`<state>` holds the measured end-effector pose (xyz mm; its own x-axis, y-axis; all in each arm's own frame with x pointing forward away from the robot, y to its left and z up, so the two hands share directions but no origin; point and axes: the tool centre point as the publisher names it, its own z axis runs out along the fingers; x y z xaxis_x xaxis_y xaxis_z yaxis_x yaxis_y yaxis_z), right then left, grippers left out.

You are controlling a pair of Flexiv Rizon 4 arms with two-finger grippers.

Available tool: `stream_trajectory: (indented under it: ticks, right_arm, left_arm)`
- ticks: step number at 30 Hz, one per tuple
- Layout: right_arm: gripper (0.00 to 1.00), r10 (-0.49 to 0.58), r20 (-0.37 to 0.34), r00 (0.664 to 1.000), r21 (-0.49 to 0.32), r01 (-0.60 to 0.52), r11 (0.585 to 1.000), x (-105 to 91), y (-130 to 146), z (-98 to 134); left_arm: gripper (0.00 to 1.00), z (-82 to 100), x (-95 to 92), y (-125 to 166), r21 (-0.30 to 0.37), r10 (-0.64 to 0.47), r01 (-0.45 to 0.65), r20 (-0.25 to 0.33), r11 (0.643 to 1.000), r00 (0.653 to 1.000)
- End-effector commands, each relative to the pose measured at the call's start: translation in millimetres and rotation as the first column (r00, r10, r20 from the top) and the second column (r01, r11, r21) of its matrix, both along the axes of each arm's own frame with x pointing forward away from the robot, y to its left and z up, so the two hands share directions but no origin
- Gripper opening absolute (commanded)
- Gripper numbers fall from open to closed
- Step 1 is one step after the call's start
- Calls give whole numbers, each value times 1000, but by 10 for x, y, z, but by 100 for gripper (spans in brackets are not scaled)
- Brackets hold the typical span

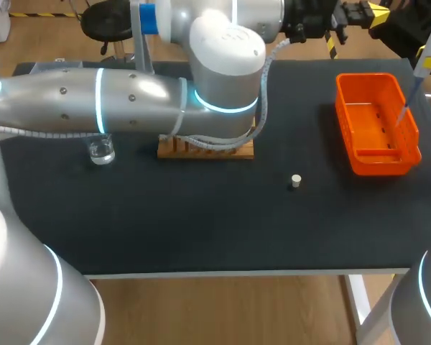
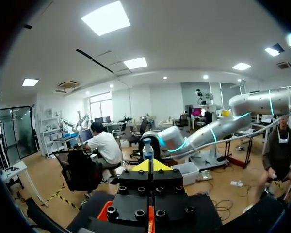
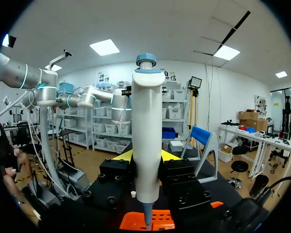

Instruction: Invert the test tube, pick up the pipette, mount the tip to pipette, aspirate from beaker and dispense into the tube, eject the tip, return the pipette, and cap with the stopper.

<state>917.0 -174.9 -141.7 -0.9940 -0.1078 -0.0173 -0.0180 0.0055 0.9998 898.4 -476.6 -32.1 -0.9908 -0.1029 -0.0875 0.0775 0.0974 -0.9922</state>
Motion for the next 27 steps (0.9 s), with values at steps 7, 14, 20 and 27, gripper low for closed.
stream_trajectory:
  ticks: [7, 14, 20, 27]
  right_arm:
    - [0, 4, 0, 1000, -1, -4, 1000, 10, -15, 3]
    - [0, 4, 0, 1000, -1, -4, 1000, 10, -15, 3]
    - [0, 4, 0, 1000, -1, -4, 1000, 10, -15, 3]
    - [0, 4, 0, 1000, -1, -4, 1000, 10, -15, 3]
  left_arm:
    - [0, -91, 120, -411, -95, -16, 15, -3, 995, 1000]
    - [0, -134, 174, -609, -110, -35, 34, -7, 993, 999]
    - [0, -128, 185, -736, -117, -38, 37, -6, 992, 999]
    - [0, -145, 162, -851, -123, -52, 50, -10, 991, 999]
